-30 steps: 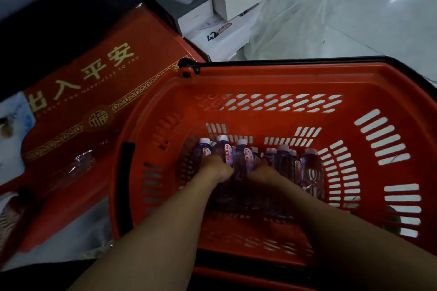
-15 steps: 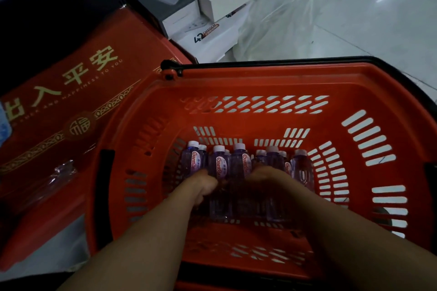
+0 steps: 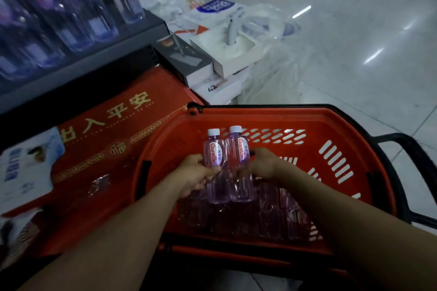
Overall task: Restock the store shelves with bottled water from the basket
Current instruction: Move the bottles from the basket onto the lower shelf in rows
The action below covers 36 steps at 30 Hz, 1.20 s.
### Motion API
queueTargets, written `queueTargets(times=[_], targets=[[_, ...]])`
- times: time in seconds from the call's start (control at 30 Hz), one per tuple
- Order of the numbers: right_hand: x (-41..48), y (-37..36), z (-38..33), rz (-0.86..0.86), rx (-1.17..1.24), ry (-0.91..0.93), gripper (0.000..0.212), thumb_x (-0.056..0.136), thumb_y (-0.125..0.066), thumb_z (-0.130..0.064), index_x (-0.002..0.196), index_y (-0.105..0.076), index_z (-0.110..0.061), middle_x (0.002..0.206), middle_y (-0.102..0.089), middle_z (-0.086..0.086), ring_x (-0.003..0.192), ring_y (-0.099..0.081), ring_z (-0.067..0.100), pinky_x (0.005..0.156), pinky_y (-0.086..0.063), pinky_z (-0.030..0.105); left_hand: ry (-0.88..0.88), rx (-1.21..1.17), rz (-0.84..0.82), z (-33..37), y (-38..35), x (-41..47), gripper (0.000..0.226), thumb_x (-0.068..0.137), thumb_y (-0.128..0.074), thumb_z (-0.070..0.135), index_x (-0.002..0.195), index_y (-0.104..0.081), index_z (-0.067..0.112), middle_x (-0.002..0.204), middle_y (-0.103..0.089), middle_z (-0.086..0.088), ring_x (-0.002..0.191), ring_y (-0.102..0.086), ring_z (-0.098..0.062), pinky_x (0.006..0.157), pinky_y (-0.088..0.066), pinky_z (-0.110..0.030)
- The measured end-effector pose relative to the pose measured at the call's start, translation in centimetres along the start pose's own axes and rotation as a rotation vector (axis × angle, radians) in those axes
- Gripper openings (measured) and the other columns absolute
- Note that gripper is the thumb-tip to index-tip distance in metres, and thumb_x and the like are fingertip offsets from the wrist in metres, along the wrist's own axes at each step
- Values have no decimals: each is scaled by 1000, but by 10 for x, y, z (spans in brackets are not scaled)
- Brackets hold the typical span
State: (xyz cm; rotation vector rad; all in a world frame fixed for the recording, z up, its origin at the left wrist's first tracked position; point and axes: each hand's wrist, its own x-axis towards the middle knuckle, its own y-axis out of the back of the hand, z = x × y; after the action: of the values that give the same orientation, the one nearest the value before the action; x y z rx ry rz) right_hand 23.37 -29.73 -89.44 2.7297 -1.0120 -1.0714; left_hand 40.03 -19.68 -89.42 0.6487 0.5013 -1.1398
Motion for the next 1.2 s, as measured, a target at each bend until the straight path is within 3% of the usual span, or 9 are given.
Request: queueTargets(times=[0.17, 0.27, 0.4, 0.53, 0.73, 0.87, 0.93, 1.07, 1.2], targets=[[-38, -6, -56, 172, 60, 183, 49, 65, -86, -6, 107, -62, -12, 96, -72, 7, 86, -69, 22, 68, -56, 31, -195, 30, 35, 58, 41, -56, 35, 83, -74, 4, 113, -62, 18, 112, -72, -9, 103, -67, -28, 99, -46, -57], [-54, -15, -96, 278, 68, 295, 61, 58, -91, -16, 111, -60, -16, 102, -72, 5, 92, -70, 22, 85, -59, 44, -374, 44, 77, 87, 67, -90, 36, 85, -70, -2, 116, -62, 15, 107, -72, -6, 94, -67, -20, 93, -52, -44], [-77, -33, -154, 403, 19, 463, 58, 71, -85, -19, 120, -53, -16, 105, -70, 3, 90, -68, 17, 84, -58, 37, -621, -21, 195, 109, 105, -126, 41, 82, -64, -16, 116, -61, 6, 96, -70, -1, 83, -67, -11, 71, -56, -20], [-84, -64, -202, 551, -99, 606, 63, 64, -86, -27, 117, -53, -19, 110, -70, 3, 100, -66, 23, 87, -55, 42, -756, -81, 322, 115, 139, -152, 42, 81, -65, -16, 117, -62, 7, 99, -71, 0, 90, -67, -10, 88, -54, -27], [-71, -124, -253, 559, -92, 744, 56, 64, -86, -27, 107, -50, -23, 106, -70, 0, 93, -67, 22, 79, -56, 42, -827, -175, 442, 105, 203, -173, 45, 86, -64, -10, 115, -52, 23, 101, -65, 12, 90, -62, 1, 78, -51, -16], [-58, -160, -285, 479, -64, 815, 56, 70, -86, -19, 106, -45, -26, 90, -59, -15, 72, -55, -1, 60, -43, 12, -842, -193, 568, 94, 246, -174, 44, 86, -66, -5, 101, -55, 34, 103, -67, 13, 97, -64, -3, 87, -51, -27], [-53, -179, -302, 463, -71, 840, 58, 69, -87, -19, 106, -44, -30, 81, -54, -21, 68, -52, -7, 61, -47, 16, -848, -221, 633, 89, 267, -173, 46, 85, -67, -5, 107, -57, 35, 107, -69, 12, 102, -64, -7, 94, -51, -35], [-43, -221, -331, 429, -83, 904, 61, 68, -86, -20, 115, -48, -29, 93, -65, -13, 85, -68, 15, 76, -59, 39, -868, -335, 788, 73, 301, -167, 48, 86, -66, -5, 101, -58, 40, 107, -69, 13, 103, -65, -7, 95, -52, -37], [-30, -258, -353, 432, -96, 990, 59, 70, -85, -16, 118, -51, -24, 95, -65, -10, 90, -67, 16, 72, -57, 32, -897, -407, 901, 57, 327, -164, 51, 87, -63, -8, 101, -56, 41, 99, -67, 19, 92, -64, 7, 84, -51, -24]])
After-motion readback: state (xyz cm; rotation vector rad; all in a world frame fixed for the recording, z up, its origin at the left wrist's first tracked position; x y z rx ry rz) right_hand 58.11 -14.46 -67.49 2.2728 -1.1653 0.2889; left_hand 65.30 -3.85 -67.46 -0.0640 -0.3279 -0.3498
